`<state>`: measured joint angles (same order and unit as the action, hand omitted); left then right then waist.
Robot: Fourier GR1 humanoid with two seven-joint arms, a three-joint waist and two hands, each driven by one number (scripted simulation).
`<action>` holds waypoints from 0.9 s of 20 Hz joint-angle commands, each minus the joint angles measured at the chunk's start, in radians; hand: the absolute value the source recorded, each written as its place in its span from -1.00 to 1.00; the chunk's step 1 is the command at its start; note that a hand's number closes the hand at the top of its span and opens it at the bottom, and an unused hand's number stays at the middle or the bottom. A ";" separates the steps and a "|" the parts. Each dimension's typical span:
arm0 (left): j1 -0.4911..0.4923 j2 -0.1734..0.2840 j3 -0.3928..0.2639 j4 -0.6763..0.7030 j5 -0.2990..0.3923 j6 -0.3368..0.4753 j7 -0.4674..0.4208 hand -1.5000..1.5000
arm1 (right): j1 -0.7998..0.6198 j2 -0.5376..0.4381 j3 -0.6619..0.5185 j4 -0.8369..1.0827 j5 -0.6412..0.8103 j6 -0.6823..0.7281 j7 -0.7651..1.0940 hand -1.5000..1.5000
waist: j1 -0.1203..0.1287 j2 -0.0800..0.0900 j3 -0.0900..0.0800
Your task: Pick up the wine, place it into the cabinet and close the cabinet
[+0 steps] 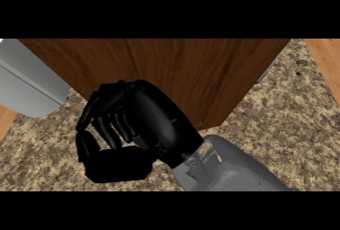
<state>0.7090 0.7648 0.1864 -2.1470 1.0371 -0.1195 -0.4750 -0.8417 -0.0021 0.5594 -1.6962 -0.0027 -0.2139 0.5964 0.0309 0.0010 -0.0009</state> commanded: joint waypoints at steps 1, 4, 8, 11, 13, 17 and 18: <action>-0.006 -0.005 0.028 -0.045 -0.001 0.015 0.062 -1.00 | -0.085 0.002 -0.089 0.187 -0.016 0.053 -0.093 1.00 | -0.004 0.002 0.001; -0.047 -0.017 0.004 -0.021 -0.008 0.010 0.089 -1.00 | -0.129 0.002 -0.150 0.305 0.015 0.062 -0.173 1.00 | -0.009 0.004 0.001; -0.123 -0.043 -0.069 -0.014 -0.039 0.052 0.146 -1.00 | -0.129 -0.045 -0.237 0.341 -0.016 0.132 -0.217 1.00 | -0.025 0.004 0.001; -0.143 -0.050 -0.087 -0.037 -0.066 0.073 0.174 -1.00 | -0.168 -0.049 -0.285 0.434 -0.030 0.166 -0.279 1.00 | -0.019 0.006 0.001; -0.155 -0.076 -0.142 -0.030 -0.106 0.088 0.168 -1.00 | -0.178 -0.067 -0.304 0.466 -0.037 0.180 -0.293 1.00 | -0.021 0.008 0.001; -0.228 -0.098 -0.189 0.016 -0.133 0.125 0.183 -1.00 | -0.171 -0.078 -0.296 0.506 -0.008 0.183 -0.347 1.00 | -0.029 0.011 0.000; -0.239 -0.099 -0.188 -0.012 -0.136 0.151 0.191 -1.00 | -0.183 -0.096 -0.311 0.515 -0.003 0.180 -0.347 1.00 | -0.028 0.012 0.001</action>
<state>0.5231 0.6839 0.0386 -2.1579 0.9287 -0.0161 -0.3046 -0.9815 -0.0117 0.3605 -1.3127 -0.0391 -0.0128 0.2818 0.0181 -0.0209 -0.0128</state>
